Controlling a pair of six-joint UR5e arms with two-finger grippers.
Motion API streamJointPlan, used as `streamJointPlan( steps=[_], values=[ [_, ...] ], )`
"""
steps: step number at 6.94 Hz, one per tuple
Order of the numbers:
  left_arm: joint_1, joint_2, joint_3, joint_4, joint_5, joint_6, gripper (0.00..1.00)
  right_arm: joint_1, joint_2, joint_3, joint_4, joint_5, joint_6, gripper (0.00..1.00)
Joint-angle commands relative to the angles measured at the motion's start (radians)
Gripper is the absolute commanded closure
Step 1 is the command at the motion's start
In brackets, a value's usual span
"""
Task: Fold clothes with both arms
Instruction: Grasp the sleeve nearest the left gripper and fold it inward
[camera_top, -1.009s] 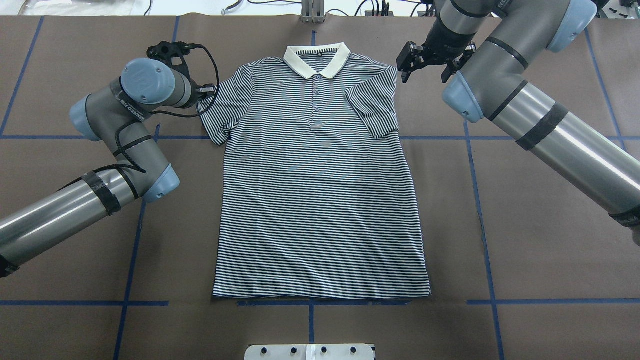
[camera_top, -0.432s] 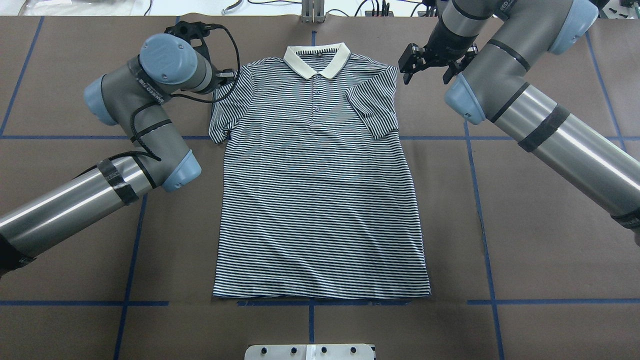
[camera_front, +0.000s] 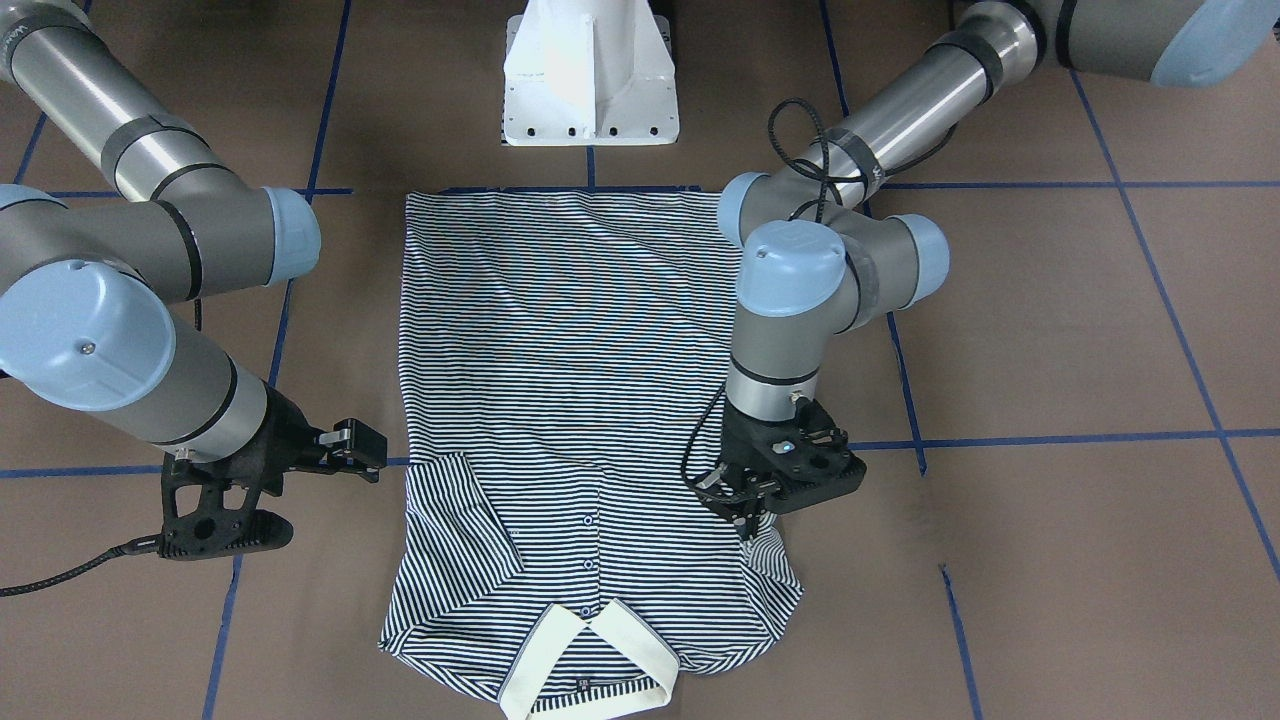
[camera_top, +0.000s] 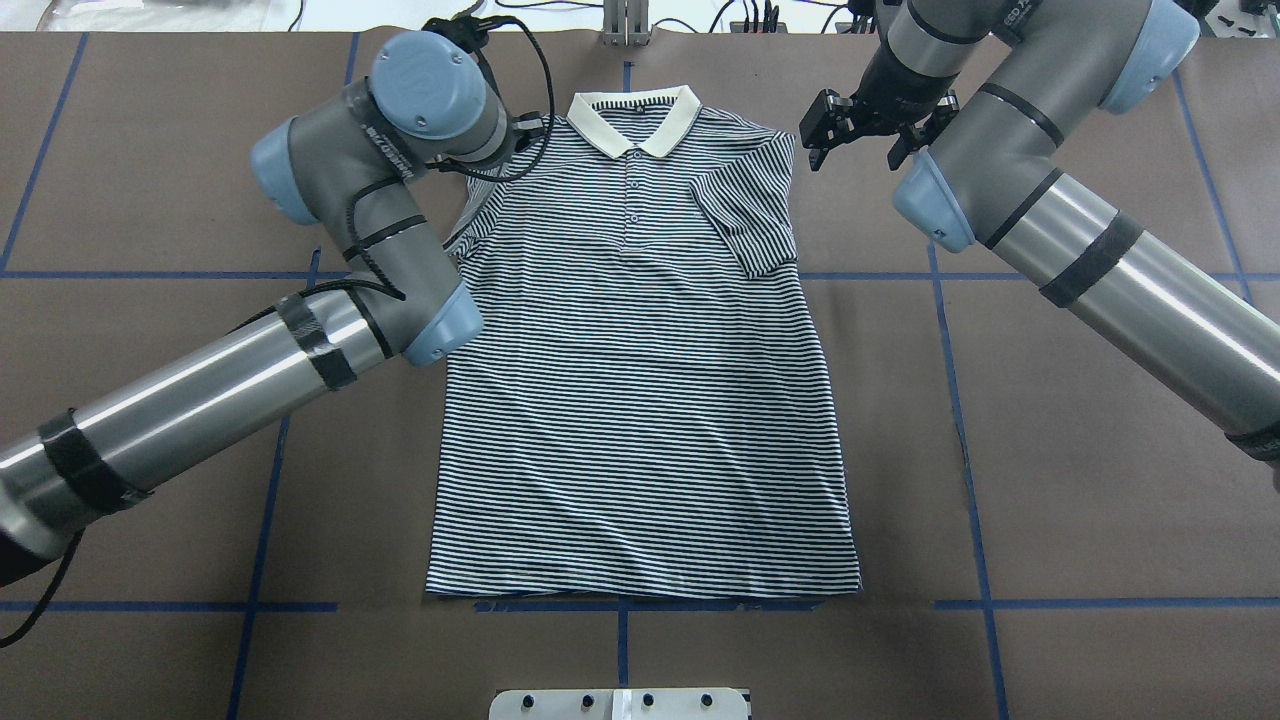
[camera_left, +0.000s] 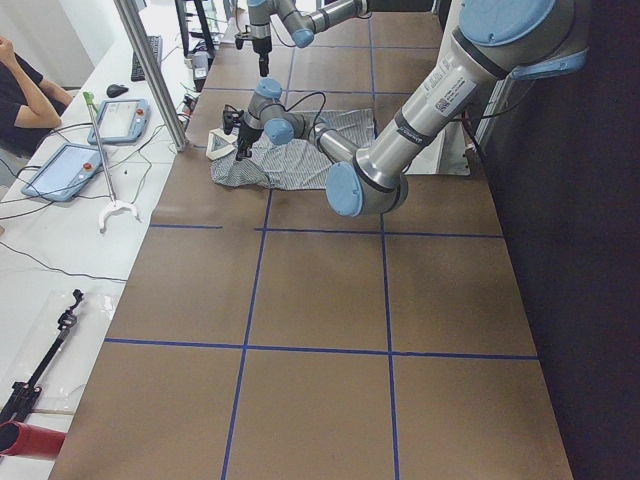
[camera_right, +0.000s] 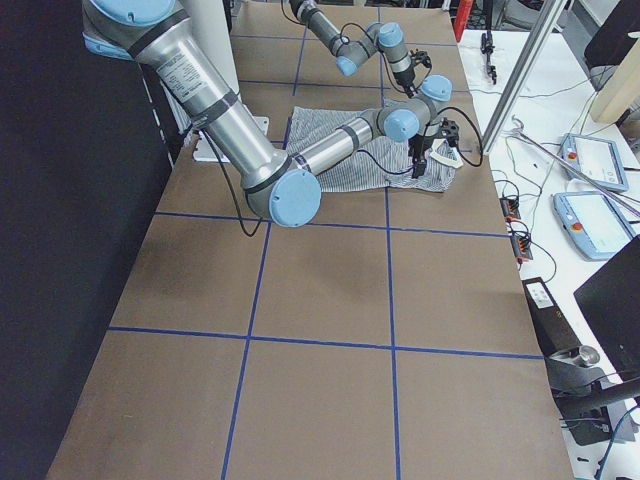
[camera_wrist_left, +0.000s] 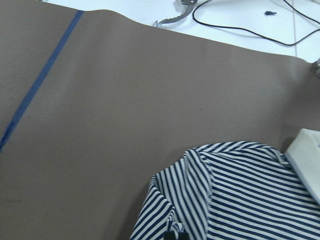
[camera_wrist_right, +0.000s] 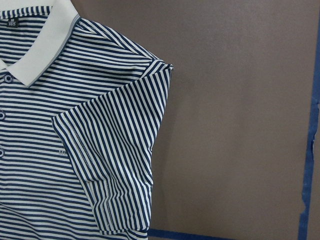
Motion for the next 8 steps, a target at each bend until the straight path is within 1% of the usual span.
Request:
streamJointPlan(
  steps=[1,2,3,4,5,6,7,8],
  values=[
    [0.033,-0.088,0.174,-0.115,0.007,-0.046,1.00,0.000,-0.017,0.000,0.031,0.000,-0.001,0.00],
    [0.035,-0.091,0.193,-0.142,0.007,-0.046,1.00,0.000,-0.017,-0.002,0.033,-0.001,-0.003,0.00],
    [0.035,-0.091,0.192,-0.145,0.005,-0.039,0.22,0.000,-0.015,-0.002,0.033,-0.001,-0.003,0.00],
    [0.035,-0.094,0.182,-0.150,0.002,-0.039,0.00,0.000,-0.017,-0.002,0.033,-0.003,-0.003,0.00],
    [0.035,-0.094,0.169,-0.191,-0.006,-0.031,0.00,0.000,-0.017,-0.002,0.033,-0.003,-0.003,0.00],
    [0.033,-0.068,0.106,-0.185,-0.057,0.016,0.00,0.000,-0.018,0.000,0.033,-0.003,0.002,0.00],
    [0.031,0.013,-0.027,-0.155,-0.132,0.026,0.00,0.000,-0.021,0.029,0.024,-0.001,0.013,0.00],
    [0.030,0.129,-0.221,-0.066,-0.153,0.050,0.00,-0.006,-0.069,0.116,-0.016,-0.004,0.042,0.00]
  ],
)
